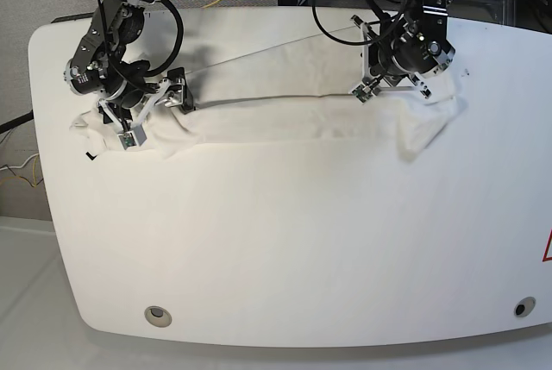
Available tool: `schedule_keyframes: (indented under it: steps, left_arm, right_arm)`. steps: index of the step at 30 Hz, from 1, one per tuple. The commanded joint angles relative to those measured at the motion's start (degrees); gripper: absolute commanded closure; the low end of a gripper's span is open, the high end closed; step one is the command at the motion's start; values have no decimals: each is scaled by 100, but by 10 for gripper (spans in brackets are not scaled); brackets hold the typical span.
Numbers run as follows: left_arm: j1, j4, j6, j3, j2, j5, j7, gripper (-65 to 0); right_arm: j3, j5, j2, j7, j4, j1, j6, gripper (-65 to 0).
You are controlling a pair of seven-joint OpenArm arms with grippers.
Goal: Fold the T-shirt properly
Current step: 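Lower the left gripper and press the fabric flat along the strip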
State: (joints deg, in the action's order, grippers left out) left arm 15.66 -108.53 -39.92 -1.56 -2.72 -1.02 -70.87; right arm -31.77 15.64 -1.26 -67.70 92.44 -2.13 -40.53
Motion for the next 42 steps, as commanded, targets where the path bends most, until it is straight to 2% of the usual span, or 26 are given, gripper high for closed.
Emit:
schedule_keyframes:
  steps: [1, 9, 14, 19, 28, 35, 42]
  left_arm:
    - [117, -105, -8, 11, -14, 1, -12, -26]
    - [214, -52, -8, 46, -49, 9, 59, -26]
    - [170, 44, -8, 407, -58, 18, 322, -26]
    - [-85, 756, -8, 468, -233, 9, 542, -26]
    - [-287, 1926, -8, 477, -515, 1, 1272, -26]
    - [-410, 2198, -8, 477, -585, 1, 1579, -26]
    - [-612, 2339, -8, 477, -691, 1, 1623, -26]
  right_arm:
    - [25, -197, 51, -496, -141, -81, 53, -641]
    - [25, -206, 51, -487, -150, -99, 53, -641]
    - [25, -206, 51, -487, -150, -108, 53, -641]
    - [25, -206, 51, -487, -150, -99, 53, -641]
    - [25, -206, 51, -478, -132, -81, 53, -641]
    - [25, -162, 51, -478, -115, -81, 53, -641]
    - [34, -153, 51, -478, -106, -64, 53, -642]
